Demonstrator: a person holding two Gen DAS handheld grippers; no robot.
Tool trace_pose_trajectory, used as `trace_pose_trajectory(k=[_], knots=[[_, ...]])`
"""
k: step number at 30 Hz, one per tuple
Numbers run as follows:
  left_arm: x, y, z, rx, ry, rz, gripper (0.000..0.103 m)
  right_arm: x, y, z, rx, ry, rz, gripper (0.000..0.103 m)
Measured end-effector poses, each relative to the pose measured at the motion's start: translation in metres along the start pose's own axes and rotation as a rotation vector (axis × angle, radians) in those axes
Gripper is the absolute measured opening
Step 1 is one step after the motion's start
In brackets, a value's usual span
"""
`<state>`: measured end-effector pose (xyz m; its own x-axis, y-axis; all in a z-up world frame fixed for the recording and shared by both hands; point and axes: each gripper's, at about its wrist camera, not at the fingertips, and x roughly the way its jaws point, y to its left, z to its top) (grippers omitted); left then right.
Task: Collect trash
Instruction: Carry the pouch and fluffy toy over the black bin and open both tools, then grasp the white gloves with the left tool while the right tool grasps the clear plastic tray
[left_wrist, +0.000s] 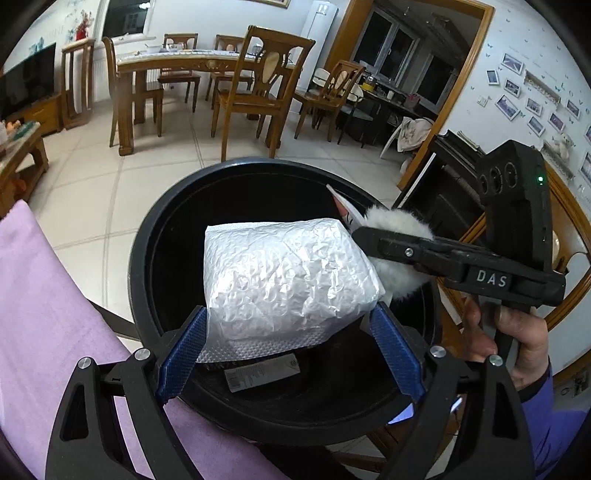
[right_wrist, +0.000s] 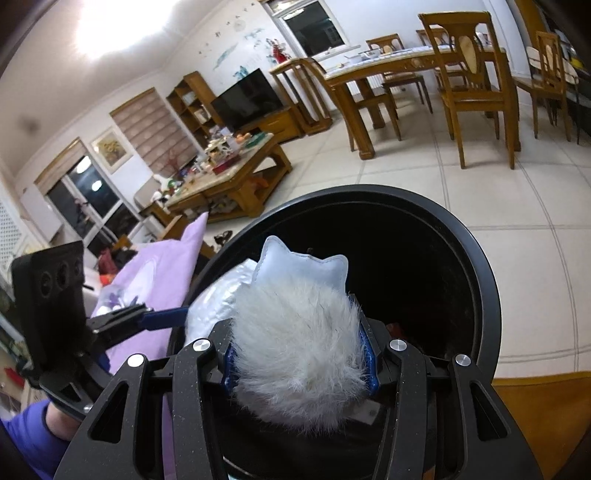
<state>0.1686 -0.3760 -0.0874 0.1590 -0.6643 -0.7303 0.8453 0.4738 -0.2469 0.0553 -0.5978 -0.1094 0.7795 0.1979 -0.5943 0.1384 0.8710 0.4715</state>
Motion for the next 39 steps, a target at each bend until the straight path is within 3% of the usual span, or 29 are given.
trace_pose_trajectory(k=[7,10,14,23,30,39], knots=[[0.002,-0.004,0.001,0.006,0.015,0.019,0.09,0.003,0.002,-0.004,0.009,0.008,-0.011,0.052],[-0.003,-0.009,-0.001,0.025,0.005,0.041,0.097,0.002,0.007,-0.003,0.008,0.0,-0.018,0.064],[-0.016,-0.018,-0.005,0.066,-0.014,0.083,0.098,-0.003,0.01,-0.002,0.005,-0.026,-0.028,0.078],[-0.073,-0.018,-0.022,0.08,-0.1,0.132,0.098,-0.012,0.038,0.005,-0.013,-0.066,0.017,0.078],[-0.128,0.017,-0.044,0.029,-0.156,0.198,0.098,0.02,0.12,0.008,-0.135,-0.013,0.079,0.078],[-0.221,0.131,-0.103,-0.186,-0.23,0.39,0.098,0.086,0.264,0.005,-0.367,0.09,0.248,0.078]])
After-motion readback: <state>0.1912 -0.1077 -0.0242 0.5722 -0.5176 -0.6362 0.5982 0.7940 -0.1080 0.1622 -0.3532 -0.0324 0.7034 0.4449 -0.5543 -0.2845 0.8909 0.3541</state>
